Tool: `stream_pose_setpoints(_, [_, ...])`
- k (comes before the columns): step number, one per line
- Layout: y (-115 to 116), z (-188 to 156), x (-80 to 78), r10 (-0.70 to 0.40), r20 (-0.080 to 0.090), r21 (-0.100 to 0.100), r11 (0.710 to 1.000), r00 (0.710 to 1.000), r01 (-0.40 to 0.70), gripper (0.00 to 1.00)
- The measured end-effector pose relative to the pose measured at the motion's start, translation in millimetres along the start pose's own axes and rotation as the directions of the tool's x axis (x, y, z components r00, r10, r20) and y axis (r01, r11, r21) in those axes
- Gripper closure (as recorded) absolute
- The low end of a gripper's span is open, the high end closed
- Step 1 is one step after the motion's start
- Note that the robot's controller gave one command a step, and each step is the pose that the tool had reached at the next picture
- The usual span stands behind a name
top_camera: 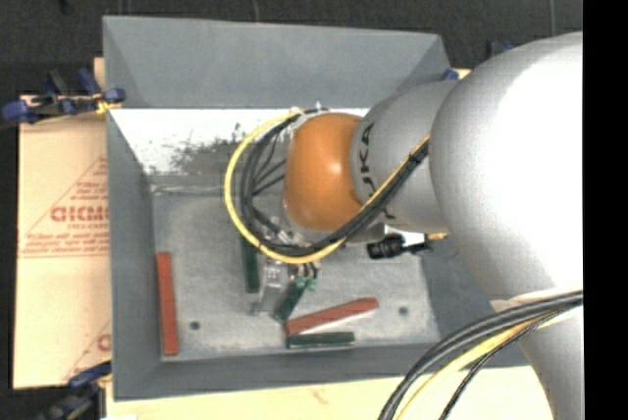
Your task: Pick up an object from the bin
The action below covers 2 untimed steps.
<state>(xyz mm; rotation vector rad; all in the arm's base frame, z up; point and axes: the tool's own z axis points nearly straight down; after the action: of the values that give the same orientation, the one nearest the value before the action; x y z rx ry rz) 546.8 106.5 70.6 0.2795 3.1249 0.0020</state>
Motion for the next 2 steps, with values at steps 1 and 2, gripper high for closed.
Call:
stream_pose_setpoints(1, [13.1, -2.5, -23.9, -0.14, -0.007, 0.004, 0.99, 0.99, 0.14, 0.0])
stream_pose_setpoints(2, [26.3, -4.6, -63.7, -0.34, 0.004, 0.0, 0.94, 0.94, 0.34, 0.0])
